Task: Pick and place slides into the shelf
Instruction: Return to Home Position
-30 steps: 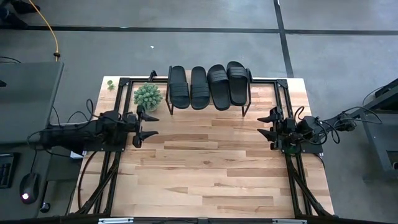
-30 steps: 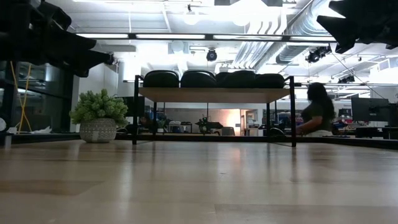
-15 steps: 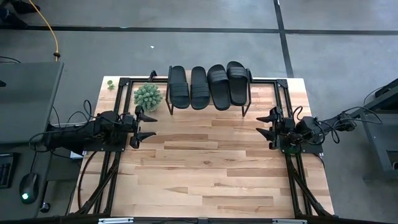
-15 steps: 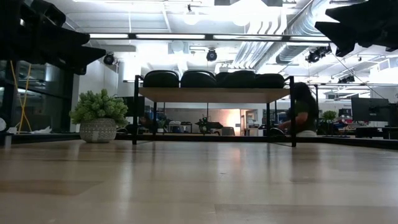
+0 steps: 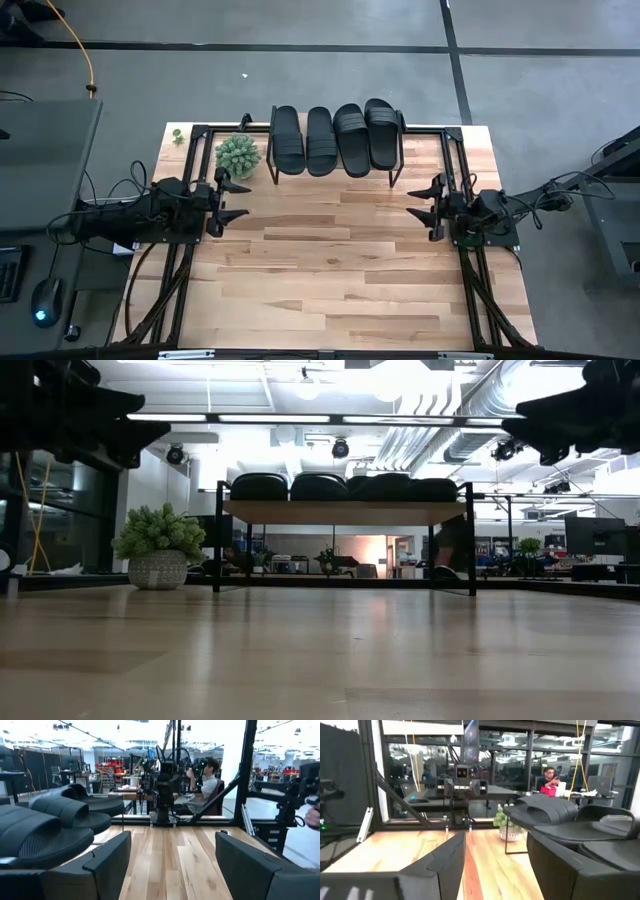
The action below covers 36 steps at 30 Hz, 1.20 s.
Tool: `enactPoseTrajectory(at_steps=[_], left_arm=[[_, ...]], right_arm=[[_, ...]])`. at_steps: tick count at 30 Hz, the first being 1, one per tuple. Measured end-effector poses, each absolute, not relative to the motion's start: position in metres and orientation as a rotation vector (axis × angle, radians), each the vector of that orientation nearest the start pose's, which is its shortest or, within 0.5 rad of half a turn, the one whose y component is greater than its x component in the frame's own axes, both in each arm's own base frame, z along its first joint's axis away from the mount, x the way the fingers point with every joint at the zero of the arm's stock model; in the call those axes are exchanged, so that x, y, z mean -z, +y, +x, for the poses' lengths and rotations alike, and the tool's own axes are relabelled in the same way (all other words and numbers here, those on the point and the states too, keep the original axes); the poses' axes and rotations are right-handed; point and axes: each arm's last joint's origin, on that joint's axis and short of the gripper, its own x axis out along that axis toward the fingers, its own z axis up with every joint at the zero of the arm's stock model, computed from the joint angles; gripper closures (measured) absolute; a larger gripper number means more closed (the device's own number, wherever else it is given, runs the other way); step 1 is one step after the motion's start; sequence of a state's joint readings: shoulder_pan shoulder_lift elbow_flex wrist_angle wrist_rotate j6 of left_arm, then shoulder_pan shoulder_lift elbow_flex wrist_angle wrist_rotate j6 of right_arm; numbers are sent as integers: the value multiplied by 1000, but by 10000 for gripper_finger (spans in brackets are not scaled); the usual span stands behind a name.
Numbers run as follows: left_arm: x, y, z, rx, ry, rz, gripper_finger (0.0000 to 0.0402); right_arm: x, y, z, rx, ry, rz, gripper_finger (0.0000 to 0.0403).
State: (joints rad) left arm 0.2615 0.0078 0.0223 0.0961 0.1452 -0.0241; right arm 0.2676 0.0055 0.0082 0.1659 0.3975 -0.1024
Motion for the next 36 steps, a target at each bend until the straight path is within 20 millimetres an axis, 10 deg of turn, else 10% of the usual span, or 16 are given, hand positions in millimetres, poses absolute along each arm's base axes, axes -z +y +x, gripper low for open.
enactPoseTrajectory(at_steps=[36], left_arm=[[-175,19,94,-70,-62,63,131]], right_arm=[[-168,24,94,-184,-46,-237,199]])
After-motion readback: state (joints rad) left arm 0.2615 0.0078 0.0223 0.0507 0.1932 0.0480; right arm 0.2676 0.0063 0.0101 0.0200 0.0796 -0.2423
